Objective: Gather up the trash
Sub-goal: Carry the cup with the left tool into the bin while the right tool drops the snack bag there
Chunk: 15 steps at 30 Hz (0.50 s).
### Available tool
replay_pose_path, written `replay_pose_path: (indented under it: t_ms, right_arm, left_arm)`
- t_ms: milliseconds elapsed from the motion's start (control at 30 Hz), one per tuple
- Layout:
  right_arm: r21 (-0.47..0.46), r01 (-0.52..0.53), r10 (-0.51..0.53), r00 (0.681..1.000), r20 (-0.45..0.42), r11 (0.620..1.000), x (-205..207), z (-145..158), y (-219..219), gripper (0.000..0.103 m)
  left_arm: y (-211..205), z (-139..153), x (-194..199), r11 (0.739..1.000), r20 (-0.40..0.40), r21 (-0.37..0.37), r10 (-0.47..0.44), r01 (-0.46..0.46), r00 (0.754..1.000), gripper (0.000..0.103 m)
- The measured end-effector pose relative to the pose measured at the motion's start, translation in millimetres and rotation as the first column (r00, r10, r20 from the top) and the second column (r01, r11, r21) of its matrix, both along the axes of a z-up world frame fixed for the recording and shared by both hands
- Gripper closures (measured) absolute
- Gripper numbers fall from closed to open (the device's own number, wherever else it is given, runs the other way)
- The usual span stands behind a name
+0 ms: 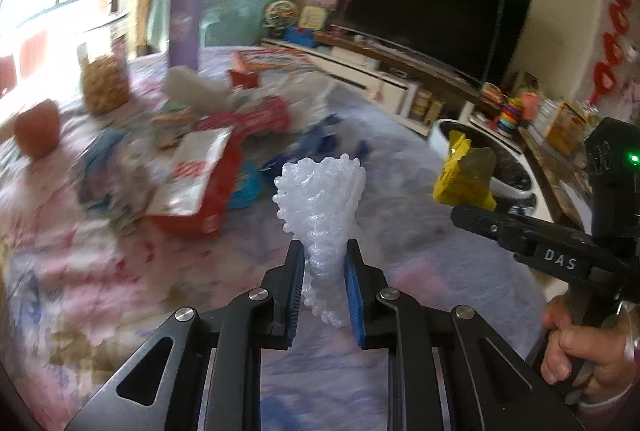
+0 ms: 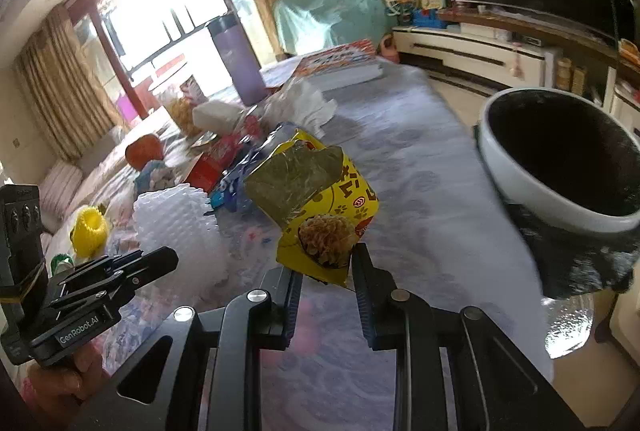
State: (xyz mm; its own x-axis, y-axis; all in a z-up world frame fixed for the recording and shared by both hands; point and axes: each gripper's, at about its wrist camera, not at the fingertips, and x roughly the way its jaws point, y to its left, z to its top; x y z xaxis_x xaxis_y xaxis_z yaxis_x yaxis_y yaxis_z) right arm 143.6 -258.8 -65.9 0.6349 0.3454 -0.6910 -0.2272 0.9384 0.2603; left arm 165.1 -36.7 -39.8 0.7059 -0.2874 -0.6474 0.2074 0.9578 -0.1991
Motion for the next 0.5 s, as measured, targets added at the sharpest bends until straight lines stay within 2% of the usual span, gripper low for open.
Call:
replay_pose_path:
  t_ms: [233, 500]
  right_arm:
    - [0.003, 0.073, -0.073, 0.997, 0.002, 0.997, -7, 4, -35, 0.078]
    - [0.004, 0.152, -0.152, 0.988, 0.013, 0.988, -9, 14, -80, 0.078]
  left_arm:
    - [-36, 5, 11, 0.996, 0.014, 0.011, -0.092, 0.092, 0.996, 0.084]
    - [-75, 3, 46, 0.986, 0.008, 0.018, -0.166, 0.165, 0.986, 0.084]
